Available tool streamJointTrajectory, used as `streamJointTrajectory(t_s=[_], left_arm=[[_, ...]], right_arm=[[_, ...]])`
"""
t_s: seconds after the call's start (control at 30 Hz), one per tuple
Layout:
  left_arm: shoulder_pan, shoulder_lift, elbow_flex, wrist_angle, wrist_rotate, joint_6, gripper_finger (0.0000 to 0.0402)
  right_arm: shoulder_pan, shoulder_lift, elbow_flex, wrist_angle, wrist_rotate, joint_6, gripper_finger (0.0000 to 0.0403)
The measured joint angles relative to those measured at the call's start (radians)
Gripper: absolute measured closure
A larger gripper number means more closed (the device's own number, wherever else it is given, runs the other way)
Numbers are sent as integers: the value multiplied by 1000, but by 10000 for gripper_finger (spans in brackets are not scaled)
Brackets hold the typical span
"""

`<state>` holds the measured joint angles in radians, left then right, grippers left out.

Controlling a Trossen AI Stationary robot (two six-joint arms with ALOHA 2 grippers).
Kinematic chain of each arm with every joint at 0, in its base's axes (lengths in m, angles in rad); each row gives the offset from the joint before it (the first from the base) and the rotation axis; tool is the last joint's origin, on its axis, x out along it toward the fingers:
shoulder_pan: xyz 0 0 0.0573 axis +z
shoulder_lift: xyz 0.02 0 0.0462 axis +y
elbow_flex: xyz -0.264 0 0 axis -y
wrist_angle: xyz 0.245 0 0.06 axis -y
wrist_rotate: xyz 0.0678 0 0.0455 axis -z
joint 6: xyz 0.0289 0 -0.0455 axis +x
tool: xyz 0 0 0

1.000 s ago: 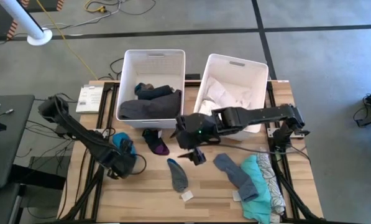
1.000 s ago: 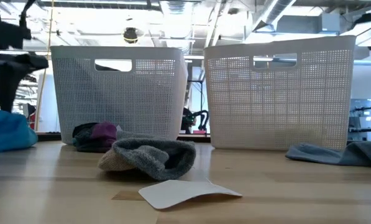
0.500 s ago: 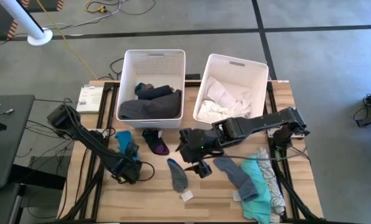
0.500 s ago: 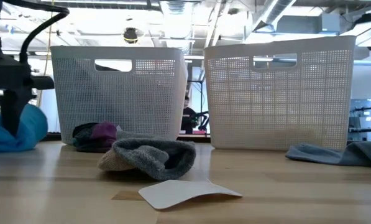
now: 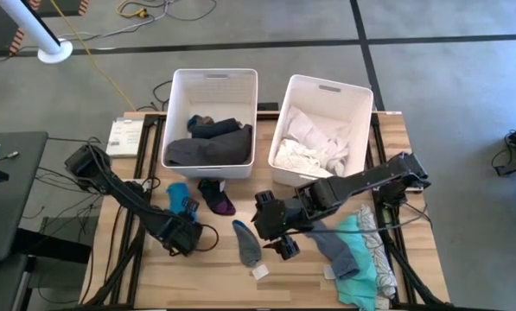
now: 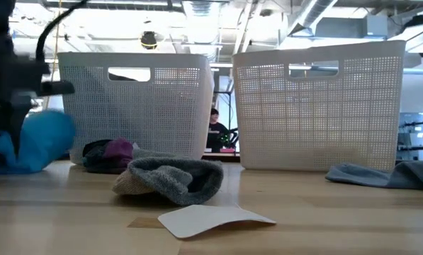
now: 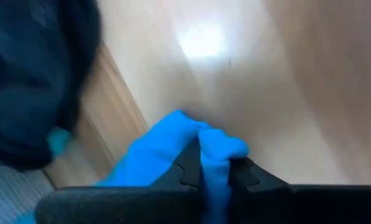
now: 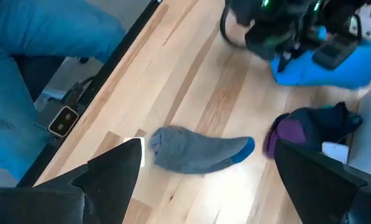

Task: Sort clothes
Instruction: Put the rolled blue pants into the left white bin

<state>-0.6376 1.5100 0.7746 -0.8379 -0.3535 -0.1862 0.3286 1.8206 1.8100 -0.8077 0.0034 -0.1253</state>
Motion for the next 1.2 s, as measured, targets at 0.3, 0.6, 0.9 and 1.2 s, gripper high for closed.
streamJointTrajectory(t_s=[0.3,0.6,0.9,1.2], left_arm=[[-33,-79,131,-6,-86,49,392],[-69,-140,275,-7,-216,140,393],[-98,-142,403,-9,-332,300,394],[-103,-143,447,11,-390,388,394]], right_arm=[[43,0,-41,-2,179,24,24],[95,0,-146,205,343,8,24],[103,1,-284,525,392,-30,24],[67,0,-443,864,361,-34,24]])
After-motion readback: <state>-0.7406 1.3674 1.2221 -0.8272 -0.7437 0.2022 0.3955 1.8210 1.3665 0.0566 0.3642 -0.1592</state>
